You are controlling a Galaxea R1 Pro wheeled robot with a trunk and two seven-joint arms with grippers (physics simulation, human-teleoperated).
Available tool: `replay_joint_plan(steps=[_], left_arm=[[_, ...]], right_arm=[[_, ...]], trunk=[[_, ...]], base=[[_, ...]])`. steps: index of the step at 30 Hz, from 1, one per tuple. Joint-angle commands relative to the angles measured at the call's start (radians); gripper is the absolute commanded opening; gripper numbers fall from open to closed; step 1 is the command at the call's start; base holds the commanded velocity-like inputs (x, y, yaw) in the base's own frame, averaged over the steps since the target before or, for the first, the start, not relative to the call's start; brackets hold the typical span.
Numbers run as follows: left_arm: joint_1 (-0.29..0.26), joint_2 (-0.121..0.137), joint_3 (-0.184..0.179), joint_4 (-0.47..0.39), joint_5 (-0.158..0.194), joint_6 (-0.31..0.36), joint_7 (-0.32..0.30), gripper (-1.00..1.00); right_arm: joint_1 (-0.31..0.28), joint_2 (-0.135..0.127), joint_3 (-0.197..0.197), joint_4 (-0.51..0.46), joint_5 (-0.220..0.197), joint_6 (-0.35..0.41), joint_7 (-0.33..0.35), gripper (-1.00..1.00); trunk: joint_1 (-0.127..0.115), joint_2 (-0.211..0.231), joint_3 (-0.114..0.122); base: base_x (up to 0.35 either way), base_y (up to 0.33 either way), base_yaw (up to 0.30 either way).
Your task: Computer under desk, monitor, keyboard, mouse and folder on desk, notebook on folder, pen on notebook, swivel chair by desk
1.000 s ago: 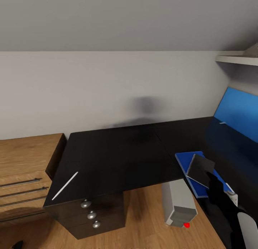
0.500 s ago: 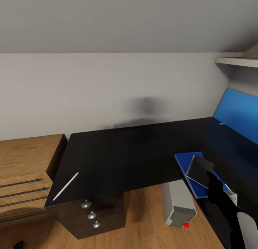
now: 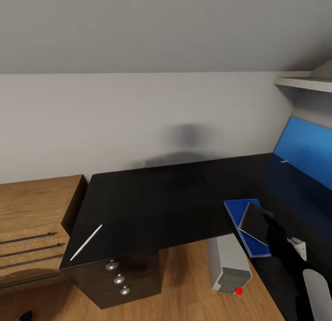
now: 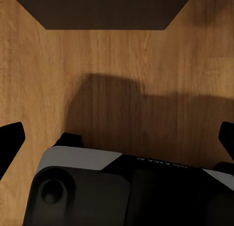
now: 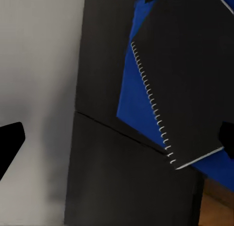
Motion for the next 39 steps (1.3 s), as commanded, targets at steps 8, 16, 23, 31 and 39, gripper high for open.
replay_joint_plan(steps=[8,16,23,31,39], left_arm=[[0.000,0.000,0.002,0.008,0.008,0.000,0.011,1.00],[0.000,0.005,0.004,0.122,0.007,-0.078,0.007,1.00],[0.000,0.008,0.008,0.145,0.007,-0.088,0.007,1.00],[0.001,0.010,0.010,0.166,0.006,-0.090,0.007,1.00],[0.001,0.011,0.012,0.204,0.005,-0.091,0.008,1.00]], right_arm=[[-0.001,0.003,0.179,-0.054,0.364,0.076,-0.082,1.00],[-0.001,0.002,0.617,-0.069,0.508,0.083,-0.629,1.00],[-0.001,0.000,0.955,-0.068,0.713,-0.002,-0.833,1.00],[-0.001,0.002,1.071,-0.066,0.805,-0.137,-0.862,1.00],[-0.001,0.004,1.213,-0.061,0.822,-0.169,-0.867,1.00]], trunk=[[-0.031,0.056,0.024],[-0.061,0.112,0.049],[-0.088,0.161,0.071],[-0.119,0.217,0.096],[-0.127,0.231,0.103]], base=[[0.000,0.000,0.000],[0.000,0.000,0.000],[0.000,0.000,0.000],[0.000,0.000,0.000],[0.000,0.000,0.018]])
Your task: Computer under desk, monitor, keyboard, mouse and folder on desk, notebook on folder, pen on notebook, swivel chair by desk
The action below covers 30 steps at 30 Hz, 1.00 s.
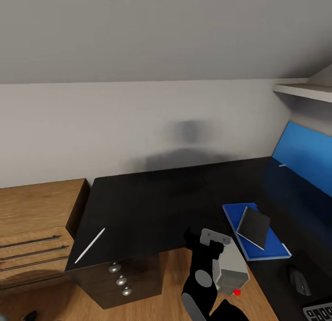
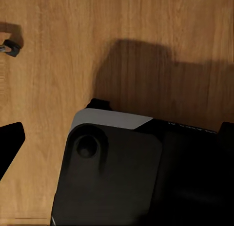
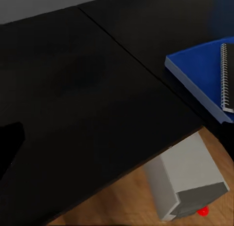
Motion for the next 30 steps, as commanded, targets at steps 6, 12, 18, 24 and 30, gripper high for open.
replay_joint_plan(steps=[6,12,18,24,30], left_arm=[[0.000,0.000,-0.001,0.008,0.006,-0.012,0.007,1.00],[0.000,0.000,-0.001,0.013,0.006,-0.052,0.008,1.00],[0.000,0.000,-0.002,0.015,0.006,-0.074,0.010,1.00],[0.000,0.000,-0.003,0.015,0.006,-0.078,0.010,1.00],[0.000,0.000,-0.003,0.015,0.006,-0.079,0.010,1.00]], right_arm=[[-0.001,0.001,0.016,0.008,0.001,0.004,-0.005,1.00],[-0.001,0.000,0.019,0.009,0.001,0.002,-0.004,1.00],[-0.001,-0.004,0.075,0.010,0.002,0.001,0.000,1.00],[-0.001,-0.005,0.137,0.010,0.006,0.000,-0.004,1.00],[-0.001,-0.002,0.144,0.008,0.005,-0.003,0.000,1.00]], trunk=[[0.000,-0.001,-0.002],[0.000,-0.001,-0.005],[0.000,-0.001,-0.005],[0.000,-0.001,-0.005],[0.000,-0.001,-0.005]], base=[[0.000,0.000,0.193],[0.000,0.000,0.194],[0.000,0.000,0.041],[0.000,0.000,0.006],[0.000,0.000,0.000]])
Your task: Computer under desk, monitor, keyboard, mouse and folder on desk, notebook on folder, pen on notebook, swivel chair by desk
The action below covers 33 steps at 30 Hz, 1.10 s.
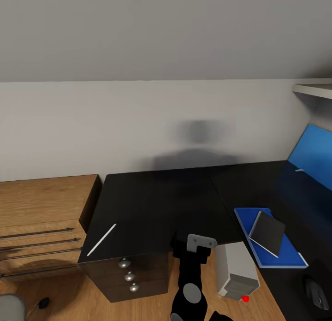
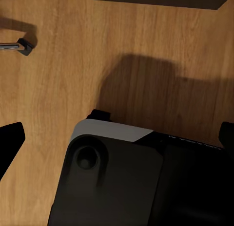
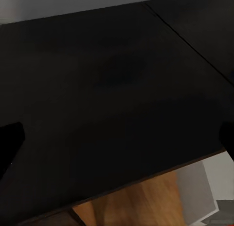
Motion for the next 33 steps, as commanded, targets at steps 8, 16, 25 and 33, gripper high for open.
replay_joint_plan(steps=[8,16,25,33], left_arm=[[0.000,0.000,-0.002,-0.003,0.006,0.003,0.006,1.00],[0.001,-0.001,-0.002,-0.003,0.005,0.001,0.005,1.00],[0.001,-0.001,0.000,-0.003,0.004,-0.049,0.004,1.00],[0.000,-0.001,-0.001,-0.003,0.004,-0.082,0.004,1.00]], right_arm=[[-0.001,-0.006,-0.001,-0.004,0.000,-0.008,-0.011,1.00],[-0.001,-0.006,-0.001,-0.003,0.000,-0.008,-0.011,1.00],[-0.001,-0.006,0.000,-0.002,0.000,-0.008,-0.011,1.00],[-0.001,-0.005,0.000,-0.001,0.000,-0.008,-0.011,1.00]], trunk=[[0.000,-0.001,-0.001],[0.000,-0.001,-0.001],[0.000,-0.001,-0.001],[0.000,-0.001,-0.001]], base=[[0.000,0.000,0.115],[0.000,0.018,0.274],[0.000,0.191,0.276],[0.067,0.293,0.266]])
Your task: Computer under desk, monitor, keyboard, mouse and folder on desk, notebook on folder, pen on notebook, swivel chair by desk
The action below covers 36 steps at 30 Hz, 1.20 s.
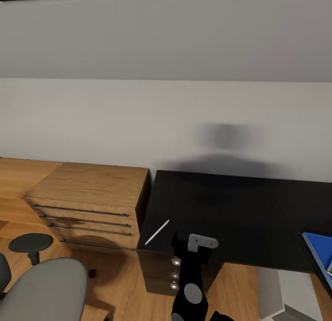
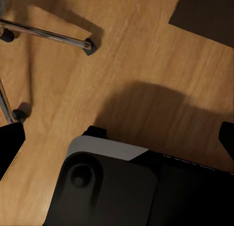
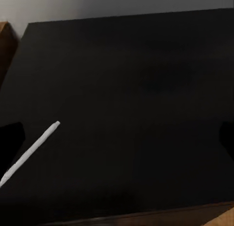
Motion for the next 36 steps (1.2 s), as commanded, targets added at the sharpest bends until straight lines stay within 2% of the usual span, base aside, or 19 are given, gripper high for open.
replay_joint_plan(steps=[1,6,15,20,21,23,25,28,31,33,35,36], left_arm=[[0.001,0.001,-0.002,-0.003,0.005,0.002,0.006,1.00],[0.001,0.001,-0.003,-0.003,0.004,-0.001,0.006,1.00],[0.000,-0.002,-0.011,-0.007,0.003,-0.003,0.005,1.00],[0.001,-0.002,-0.045,-0.025,-0.008,-0.005,0.006,1.00],[0.001,0.001,-0.080,-0.198,-0.016,0.004,0.006,1.00],[0.001,0.001,-0.084,-0.242,-0.017,0.008,0.007,1.00],[0.001,0.001,-0.087,-0.305,-0.018,0.024,0.007,1.00],[0.001,0.002,-0.089,-0.392,-0.018,0.082,0.007,1.00],[0.001,0.001,-0.086,-0.492,-0.017,0.178,0.007,1.00],[0.001,0.000,-0.087,-0.520,-0.017,0.205,0.008,1.00],[0.000,-0.010,-0.088,-0.566,-0.017,0.234,0.009,1.00],[0.000,-0.013,-0.088,-0.580,-0.017,0.239,0.009,1.00]], right_arm=[[-0.001,0.000,0.001,-0.001,-0.002,0.010,-0.007,1.00],[-0.001,0.000,0.001,-0.002,-0.002,0.010,-0.007,1.00],[-0.001,-0.001,-0.001,0.000,0.000,0.010,0.002,1.00],[-0.001,-0.002,-0.004,0.015,0.002,0.010,0.004,1.00],[-0.007,0.004,-0.013,0.083,0.004,0.008,0.042,1.00],[-0.015,0.005,-0.019,0.103,0.003,0.009,0.063,1.00],[-0.049,0.007,-0.045,0.137,0.001,0.012,0.099,1.00],[-0.116,0.017,-0.108,0.200,-0.003,0.017,0.143,1.00],[-0.215,0.045,-0.193,0.335,-0.006,0.031,0.205,1.00],[-0.258,0.053,-0.225,0.400,-0.007,0.039,0.236,1.00],[-0.346,0.064,-0.275,0.545,-0.008,0.051,0.311,1.00],[-0.366,0.066,-0.284,0.583,-0.009,0.053,0.331,1.00]], trunk=[[0.000,-0.001,-0.001],[0.000,-0.001,-0.001],[0.000,-0.001,-0.001],[0.000,-0.001,-0.001],[0.000,-0.001,-0.001],[0.000,-0.001,-0.001],[0.000,-0.001,-0.001],[0.000,-0.001,-0.001],[0.000,-0.001,-0.001],[0.000,-0.001,-0.001],[0.000,-0.001,-0.001],[0.000,-0.001,-0.001]], base=[[0.152,0.303,0.139],[0.135,0.233,0.075],[0.019,0.032,0.009],[0.002,0.004,0.001],[0.000,0.000,0.000],[0.000,0.000,0.000],[0.000,0.000,0.000],[0.000,0.000,0.000],[0.000,0.000,0.000],[0.000,0.000,0.000],[0.000,0.000,0.000],[0.000,0.000,0.000]])
